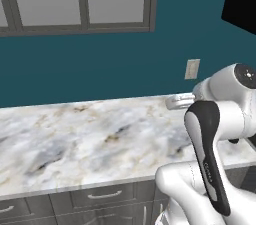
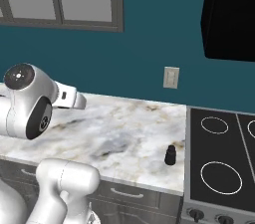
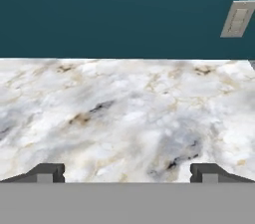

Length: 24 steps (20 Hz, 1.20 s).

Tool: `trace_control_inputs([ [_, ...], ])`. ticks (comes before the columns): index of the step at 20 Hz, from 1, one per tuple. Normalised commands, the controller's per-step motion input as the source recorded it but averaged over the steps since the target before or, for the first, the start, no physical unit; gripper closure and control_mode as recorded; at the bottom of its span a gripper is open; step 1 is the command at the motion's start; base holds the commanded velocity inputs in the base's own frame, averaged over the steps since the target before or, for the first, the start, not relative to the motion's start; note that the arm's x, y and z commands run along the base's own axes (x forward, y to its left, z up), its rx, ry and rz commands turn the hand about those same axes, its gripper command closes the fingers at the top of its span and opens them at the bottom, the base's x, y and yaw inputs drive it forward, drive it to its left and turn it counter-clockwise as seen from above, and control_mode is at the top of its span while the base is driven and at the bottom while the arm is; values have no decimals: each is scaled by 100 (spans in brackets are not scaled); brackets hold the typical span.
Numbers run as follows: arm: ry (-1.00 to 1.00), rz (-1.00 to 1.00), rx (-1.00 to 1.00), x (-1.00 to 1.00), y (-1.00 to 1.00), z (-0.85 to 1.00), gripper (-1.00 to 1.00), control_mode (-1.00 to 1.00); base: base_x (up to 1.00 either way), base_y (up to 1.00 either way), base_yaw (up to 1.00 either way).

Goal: Take 2 condiments from the cabinet and move them on the counter near the stove.Make sure the condiments are lined up with each other, next to each other.

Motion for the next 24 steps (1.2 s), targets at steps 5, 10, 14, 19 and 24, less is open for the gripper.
trace_control_inputs([
  [5,0,0,0,0,0,0,-100,-100,0,0,0],
  [10,0,0,0,0,0,0,-100,100,-73,-33,-3],
  [14,0,0,0,0,0,0,-100,100,-85,-54,-1],
  [19,0,0,0,0,0,0,-100,100,-22,-88,1],
  [24,0,0,0,0,0,0,-100,100,-8,-100,0],
])
